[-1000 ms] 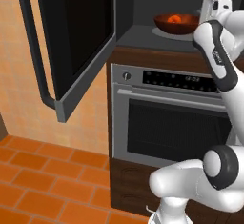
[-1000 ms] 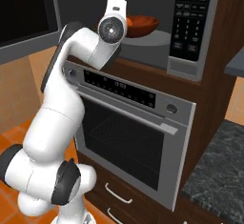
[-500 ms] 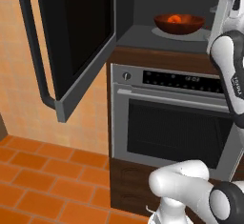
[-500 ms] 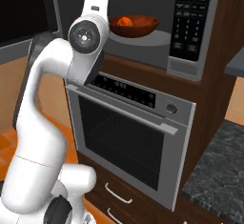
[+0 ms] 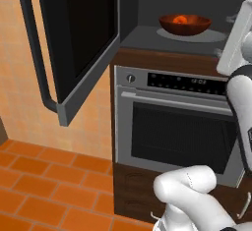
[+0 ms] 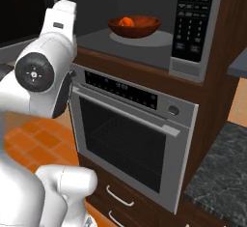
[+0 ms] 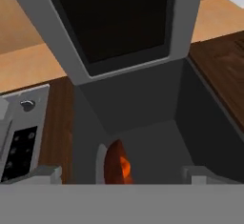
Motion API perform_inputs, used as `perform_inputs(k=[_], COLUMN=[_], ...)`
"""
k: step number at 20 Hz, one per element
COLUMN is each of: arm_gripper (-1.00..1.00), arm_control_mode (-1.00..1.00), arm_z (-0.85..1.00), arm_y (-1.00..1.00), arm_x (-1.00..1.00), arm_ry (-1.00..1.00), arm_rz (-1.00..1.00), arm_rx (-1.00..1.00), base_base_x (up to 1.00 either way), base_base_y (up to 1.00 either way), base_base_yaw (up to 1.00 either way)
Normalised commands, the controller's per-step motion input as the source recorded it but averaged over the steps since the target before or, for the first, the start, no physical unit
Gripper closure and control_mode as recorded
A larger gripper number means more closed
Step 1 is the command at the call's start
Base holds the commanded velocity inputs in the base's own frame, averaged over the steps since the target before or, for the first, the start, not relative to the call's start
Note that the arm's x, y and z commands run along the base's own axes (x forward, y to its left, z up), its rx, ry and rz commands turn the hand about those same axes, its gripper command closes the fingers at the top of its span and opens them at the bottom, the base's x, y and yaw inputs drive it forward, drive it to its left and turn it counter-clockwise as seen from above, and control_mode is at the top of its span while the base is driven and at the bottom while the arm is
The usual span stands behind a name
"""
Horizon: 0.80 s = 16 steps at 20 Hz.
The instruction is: Pick the squash from the sink and place it in the bowl. Then pick the bowl and place it in the microwave. Then close the microwave door and press the start button.
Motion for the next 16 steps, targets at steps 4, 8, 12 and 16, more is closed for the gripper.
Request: perform_inputs(k=[4,8,12,16], arm_gripper=[-1.00,-1.00,-1.00,-1.00], arm_control_mode=[-1.00,-1.00,-1.00,-1.00], arm_z=[0.04,0.09,-0.05,0.00], arm_y=[0.50,0.56,0.85,0.91], arm_x=[-1.00,-1.00,-1.00,-0.92], arm_ry=[-0.01,0.00,-0.07,-0.03], arm_rz=[0.00,0.00,-0.10,-0.15], arm_rx=[0.11,0.13,-0.08,-0.17], base_base_x=[0.00,0.00,0.00,0.00], base_base_y=[0.00,0.00,0.00,0.00], base_base_yaw=[0.00,0.00,0.00,0.00])
